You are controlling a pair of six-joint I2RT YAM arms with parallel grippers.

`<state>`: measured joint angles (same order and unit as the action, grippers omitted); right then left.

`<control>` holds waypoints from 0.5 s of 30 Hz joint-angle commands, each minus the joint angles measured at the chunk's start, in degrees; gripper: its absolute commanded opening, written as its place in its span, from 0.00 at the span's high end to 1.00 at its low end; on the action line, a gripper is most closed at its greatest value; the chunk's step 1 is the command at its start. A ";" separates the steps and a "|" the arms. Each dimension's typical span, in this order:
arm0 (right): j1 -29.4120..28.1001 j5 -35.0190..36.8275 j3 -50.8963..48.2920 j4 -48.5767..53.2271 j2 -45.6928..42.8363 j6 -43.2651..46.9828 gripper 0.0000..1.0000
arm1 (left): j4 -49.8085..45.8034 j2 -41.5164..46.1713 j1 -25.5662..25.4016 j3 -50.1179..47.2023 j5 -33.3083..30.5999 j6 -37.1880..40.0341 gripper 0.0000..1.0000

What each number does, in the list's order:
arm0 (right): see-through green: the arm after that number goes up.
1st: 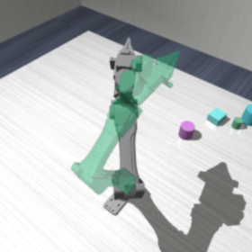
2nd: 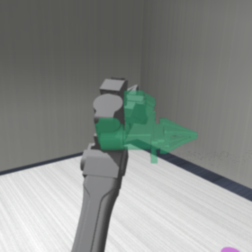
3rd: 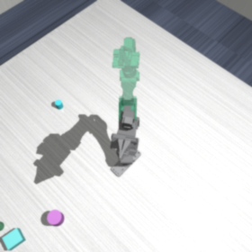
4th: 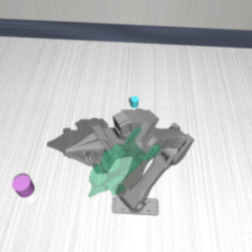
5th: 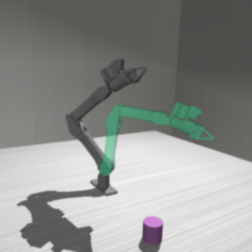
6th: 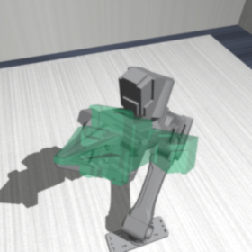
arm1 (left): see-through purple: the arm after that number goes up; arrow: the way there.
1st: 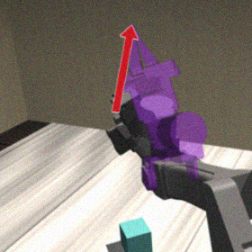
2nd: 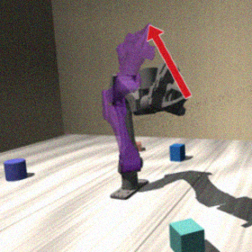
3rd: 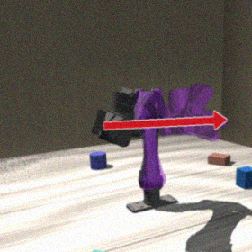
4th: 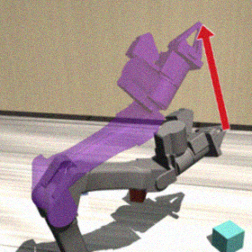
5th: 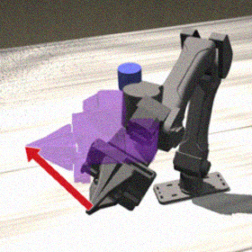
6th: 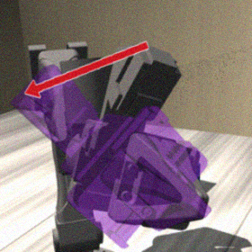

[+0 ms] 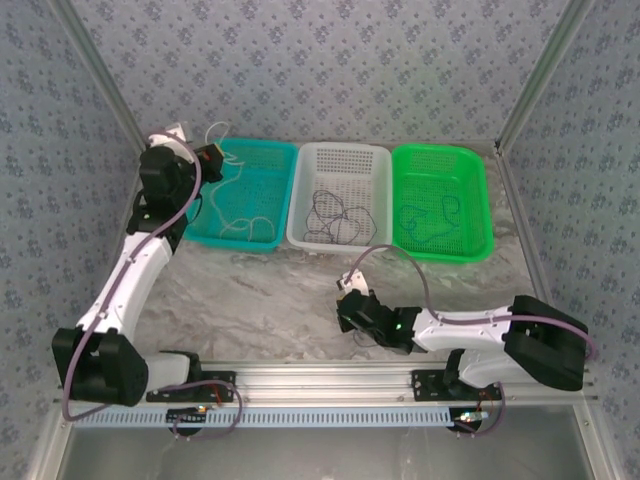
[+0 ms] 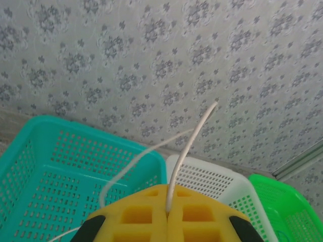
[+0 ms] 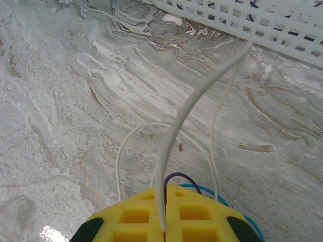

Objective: Untangle the cables

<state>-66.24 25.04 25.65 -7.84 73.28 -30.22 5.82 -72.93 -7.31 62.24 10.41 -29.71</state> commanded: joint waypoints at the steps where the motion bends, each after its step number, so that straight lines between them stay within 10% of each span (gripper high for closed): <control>1: 0.15 1.86 0.61 2.41 -1.03 -0.37 1.00 | 4.44 -1.73 1.36 -1.06 2.05 -1.46 1.00; 8: 0.39 1.99 1.77 3.26 -1.77 0.03 1.00 | 1.69 -7.39 2.50 -1.42 2.84 -2.00 0.97; 15: 1.88 2.03 1.44 4.59 -5.24 -0.01 0.97 | 0.15 -10.00 1.85 -1.74 6.71 -3.10 0.59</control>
<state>-65.06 25.32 25.78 -5.06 70.22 -30.22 5.85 -82.98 -4.99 60.55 14.39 -32.47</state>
